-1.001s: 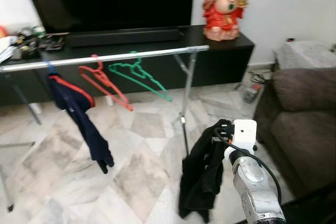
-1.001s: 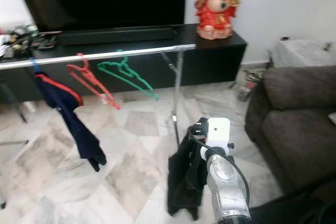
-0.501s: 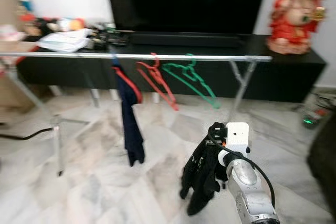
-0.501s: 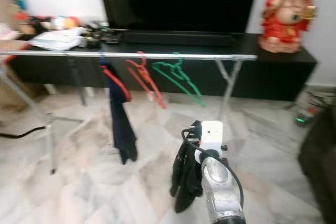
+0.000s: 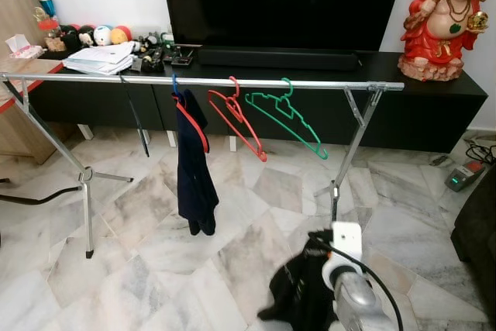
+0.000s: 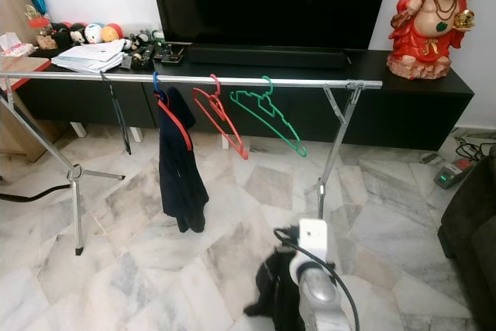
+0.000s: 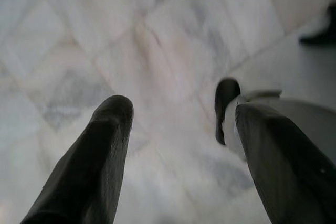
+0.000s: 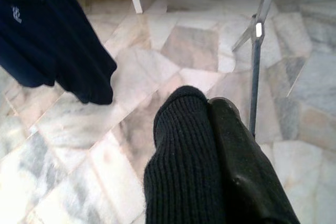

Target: Hang hanger

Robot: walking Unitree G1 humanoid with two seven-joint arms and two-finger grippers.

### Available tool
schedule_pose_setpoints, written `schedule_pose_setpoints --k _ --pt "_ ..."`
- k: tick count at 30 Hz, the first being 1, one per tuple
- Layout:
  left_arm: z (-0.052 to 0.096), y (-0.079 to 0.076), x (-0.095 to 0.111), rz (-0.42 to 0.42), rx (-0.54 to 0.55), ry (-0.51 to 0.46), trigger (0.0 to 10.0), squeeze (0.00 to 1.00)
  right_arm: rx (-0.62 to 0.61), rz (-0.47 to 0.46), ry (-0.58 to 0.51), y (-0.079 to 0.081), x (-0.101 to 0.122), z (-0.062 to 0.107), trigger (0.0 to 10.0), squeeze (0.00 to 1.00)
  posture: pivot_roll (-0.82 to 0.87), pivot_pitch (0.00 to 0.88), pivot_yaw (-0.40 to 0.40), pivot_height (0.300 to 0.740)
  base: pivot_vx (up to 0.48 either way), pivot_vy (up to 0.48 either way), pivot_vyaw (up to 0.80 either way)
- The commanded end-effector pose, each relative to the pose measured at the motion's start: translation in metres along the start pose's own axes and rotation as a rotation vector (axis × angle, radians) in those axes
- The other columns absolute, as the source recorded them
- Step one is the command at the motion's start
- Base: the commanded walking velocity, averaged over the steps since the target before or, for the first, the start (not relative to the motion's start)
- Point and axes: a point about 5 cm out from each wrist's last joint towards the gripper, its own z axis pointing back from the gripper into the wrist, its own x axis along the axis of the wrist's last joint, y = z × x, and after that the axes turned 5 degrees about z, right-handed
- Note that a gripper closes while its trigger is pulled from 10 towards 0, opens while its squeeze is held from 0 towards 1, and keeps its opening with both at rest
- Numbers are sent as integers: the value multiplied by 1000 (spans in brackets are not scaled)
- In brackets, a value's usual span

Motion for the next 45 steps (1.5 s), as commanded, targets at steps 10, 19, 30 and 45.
schedule_pose_setpoints --k 10,19,30,45 --pt "4 -1 11 13 -44 -168 10000 0 18 -17 -3 6 -7 -2 10000 0 34 77 50 740 0 140 0" --pt "5 -4 15 6 -105 -205 10000 0 30 32 -117 6 14 -6 10000 0 28 79 55 740 0 320 0" --pt "4 -33 160 -110 -194 -722 10000 0 4 23 -139 0 16 -6 10000 0 30 74 61 740 0 0 0" --pt "21 -44 176 -68 -268 -790 10000 0 -17 6 -184 -4 22 -6 10000 0 34 48 69 740 0 0 0"
